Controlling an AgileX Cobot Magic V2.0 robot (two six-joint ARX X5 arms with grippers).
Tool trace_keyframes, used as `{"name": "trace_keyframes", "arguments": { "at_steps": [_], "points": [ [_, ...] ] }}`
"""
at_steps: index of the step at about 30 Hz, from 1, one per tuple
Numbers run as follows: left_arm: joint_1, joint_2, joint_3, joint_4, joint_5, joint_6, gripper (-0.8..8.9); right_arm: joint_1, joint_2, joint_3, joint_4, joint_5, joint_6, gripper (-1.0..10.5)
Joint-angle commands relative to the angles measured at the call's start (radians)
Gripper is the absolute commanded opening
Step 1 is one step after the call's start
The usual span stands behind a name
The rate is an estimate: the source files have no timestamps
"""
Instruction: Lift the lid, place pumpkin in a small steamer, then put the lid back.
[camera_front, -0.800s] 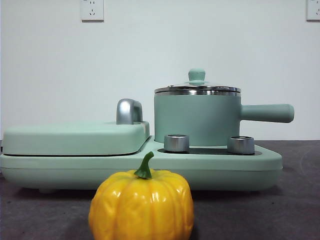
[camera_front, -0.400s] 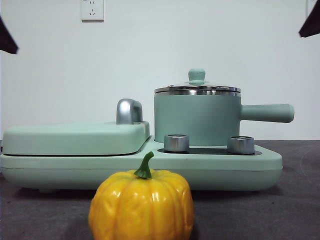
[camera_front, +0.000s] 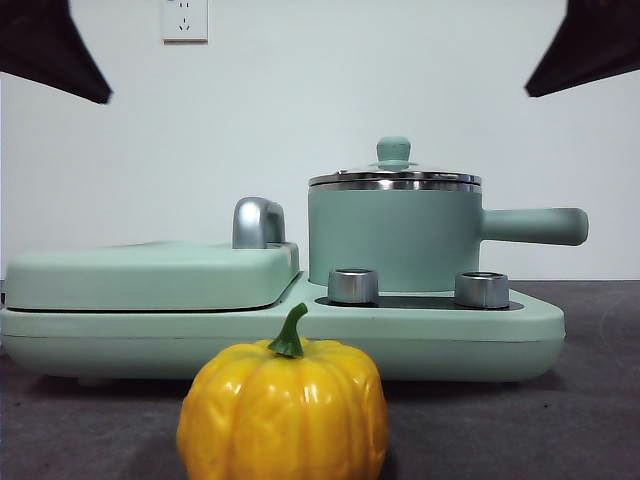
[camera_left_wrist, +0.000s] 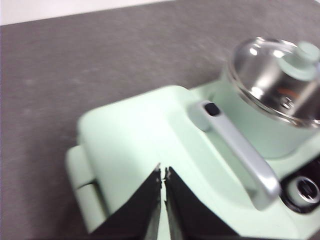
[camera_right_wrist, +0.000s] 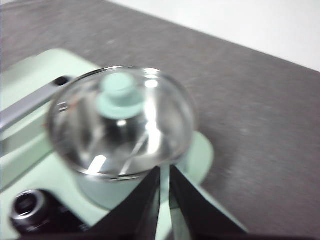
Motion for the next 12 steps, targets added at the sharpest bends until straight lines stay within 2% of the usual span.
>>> {"name": "trace_keyframes", "arguments": {
  "at_steps": [1, 4, 8, 12],
  "points": [
    [-0.032, 0.016, 0.033, 0.002, 0.005, 0.054, 0.34, 0.035, 0.007, 0.019, -0.014, -0.002, -0.031, 0.3],
    [-0.066, 0.016, 0.037, 0.001, 0.01, 0.072, 0.53, 0.068, 0.007, 0.019, -0.05, -0.002, -0.048, 0.3],
    [-0.104, 0.016, 0.041, -0.003, 0.024, 0.088, 1.36, 0.106, 0.006, 0.019, -0.076, -0.001, -0.094, 0.4],
    [-0.135, 0.016, 0.041, -0.002, 0.024, 0.113, 2.14, 0.14, 0.006, 0.019, -0.084, 0.0, -0.117, 1.8]
  ]
}}
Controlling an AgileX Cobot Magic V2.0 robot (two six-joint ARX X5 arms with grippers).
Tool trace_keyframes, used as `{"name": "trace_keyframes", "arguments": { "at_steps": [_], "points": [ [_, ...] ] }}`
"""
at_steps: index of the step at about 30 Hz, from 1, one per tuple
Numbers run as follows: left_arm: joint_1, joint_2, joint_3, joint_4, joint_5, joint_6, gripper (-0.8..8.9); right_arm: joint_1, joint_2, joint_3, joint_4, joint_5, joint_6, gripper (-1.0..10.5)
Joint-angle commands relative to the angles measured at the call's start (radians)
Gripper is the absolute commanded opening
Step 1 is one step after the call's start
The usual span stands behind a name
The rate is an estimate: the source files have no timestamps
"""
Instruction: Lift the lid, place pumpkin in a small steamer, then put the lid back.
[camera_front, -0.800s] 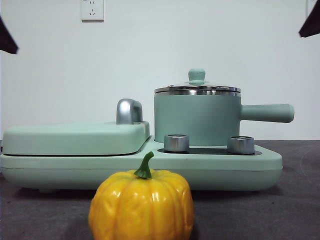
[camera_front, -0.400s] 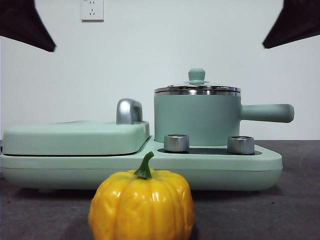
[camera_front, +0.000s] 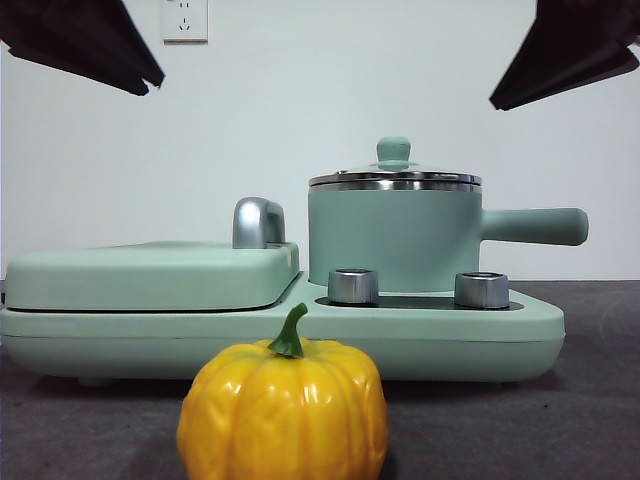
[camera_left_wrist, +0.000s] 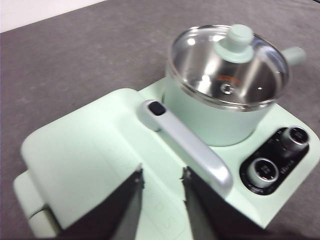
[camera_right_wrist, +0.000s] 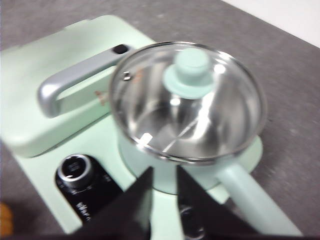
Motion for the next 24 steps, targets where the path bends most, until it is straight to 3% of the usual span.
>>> {"name": "trace_keyframes", "arguments": {
  "at_steps": [1, 5, 12, 24],
  "points": [
    [-0.019, 0.007, 0.021, 0.009, 0.006, 0.046, 2.36, 0.019, 0.006, 0.019, 0.006, 0.0, -0.028, 2.0],
    [-0.034, 0.007, 0.021, 0.017, 0.006, 0.091, 2.57, 0.024, 0.006, 0.019, 0.007, 0.0, -0.029, 2.1],
    [-0.053, 0.01, 0.021, 0.048, 0.006, 0.088, 2.56, 0.024, 0.006, 0.019, 0.007, 0.0, -0.027, 2.1],
    [-0.139, 0.137, 0.021, 0.369, 0.007, 0.001, 2.49, 0.024, 0.006, 0.019, 0.041, 0.0, -0.024, 2.1]
  ]
}}
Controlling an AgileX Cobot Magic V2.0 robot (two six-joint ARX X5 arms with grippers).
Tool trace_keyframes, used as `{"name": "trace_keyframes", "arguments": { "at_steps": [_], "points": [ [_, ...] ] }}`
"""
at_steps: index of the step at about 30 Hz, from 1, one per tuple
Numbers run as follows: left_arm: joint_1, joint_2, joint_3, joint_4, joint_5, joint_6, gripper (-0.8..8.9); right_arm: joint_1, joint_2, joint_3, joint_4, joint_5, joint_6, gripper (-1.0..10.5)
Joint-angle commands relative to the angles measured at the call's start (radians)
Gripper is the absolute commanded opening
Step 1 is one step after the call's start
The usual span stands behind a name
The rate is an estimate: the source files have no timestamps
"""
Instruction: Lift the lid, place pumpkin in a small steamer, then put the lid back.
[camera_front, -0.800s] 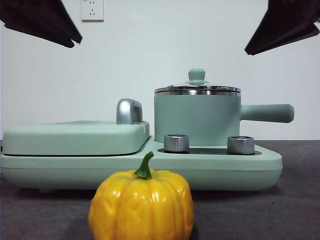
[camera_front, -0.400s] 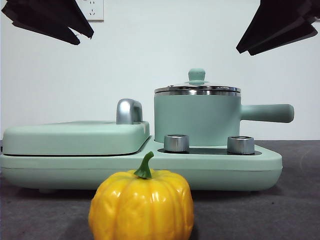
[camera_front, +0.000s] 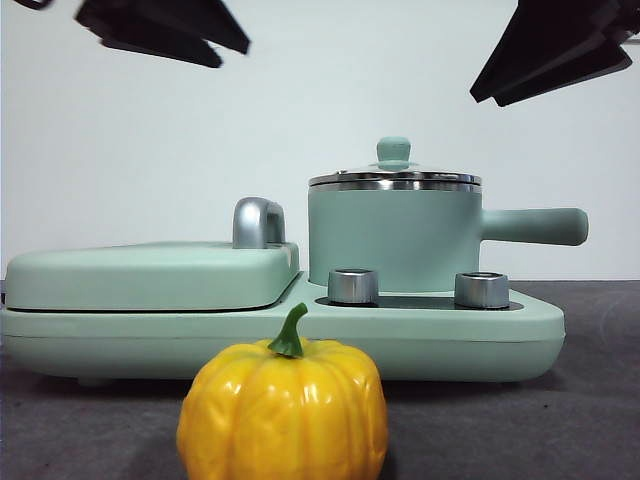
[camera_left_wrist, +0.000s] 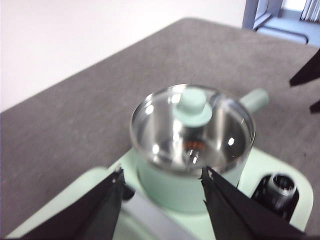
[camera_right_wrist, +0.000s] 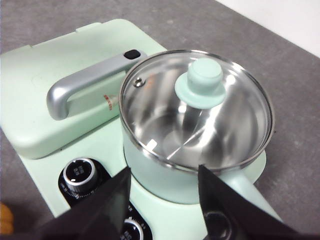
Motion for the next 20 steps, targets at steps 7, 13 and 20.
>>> {"name": "trace_keyframes", "arguments": {
  "at_steps": [7, 13, 20],
  "points": [
    [-0.055, 0.138, 0.021, 0.211, 0.004, -0.062, 2.49, 0.005, 0.006, 0.019, 0.025, -0.002, -0.004, 2.1],
    [-0.09, 0.248, 0.022, 0.346, 0.004, -0.065, 2.49, 0.005, 0.006, 0.019, 0.025, -0.002, -0.004, 2.1],
    [-0.13, 0.366, 0.055, 0.403, 0.004, -0.064, 2.49, 0.005, 0.006, 0.019, 0.025, -0.001, -0.004, 2.1]
  ]
}}
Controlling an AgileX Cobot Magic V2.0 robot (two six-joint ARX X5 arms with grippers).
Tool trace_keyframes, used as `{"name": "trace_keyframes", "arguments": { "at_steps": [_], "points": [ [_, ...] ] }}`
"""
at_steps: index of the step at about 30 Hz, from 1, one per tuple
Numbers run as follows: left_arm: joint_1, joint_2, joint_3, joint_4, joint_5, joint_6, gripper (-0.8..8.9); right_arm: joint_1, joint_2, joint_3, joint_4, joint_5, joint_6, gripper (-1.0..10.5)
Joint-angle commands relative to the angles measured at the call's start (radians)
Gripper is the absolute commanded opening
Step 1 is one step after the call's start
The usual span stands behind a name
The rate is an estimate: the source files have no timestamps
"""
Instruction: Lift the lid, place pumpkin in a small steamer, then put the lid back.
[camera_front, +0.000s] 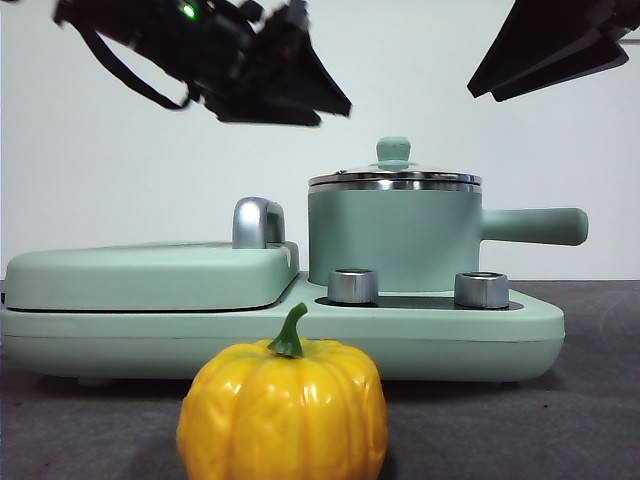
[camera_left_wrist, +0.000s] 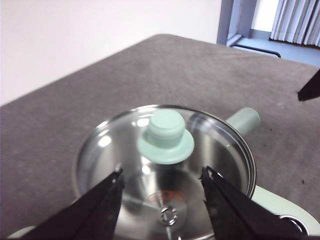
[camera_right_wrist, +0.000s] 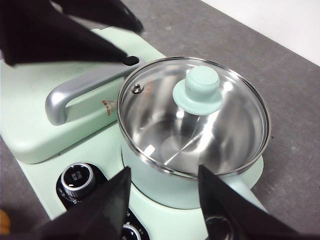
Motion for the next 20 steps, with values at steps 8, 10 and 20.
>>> {"name": "trace_keyframes", "arguments": {
  "at_steps": [8, 10, 20],
  "points": [
    [-0.054, 0.145, 0.126, 0.031, -0.001, -0.003, 2.49, 0.005, 0.006, 0.019, 0.009, -0.001, -0.004, 2.1],
    [-0.058, 0.17, 0.153, 0.031, -0.003, -0.003, 2.49, 0.005, 0.006, 0.019, 0.009, -0.001, -0.004, 2.1],
    [-0.061, 0.264, 0.26, 0.03, -0.019, 0.0, 2.49, 0.005, 0.006, 0.019, 0.008, -0.001, -0.004, 2.1]
  ]
}}
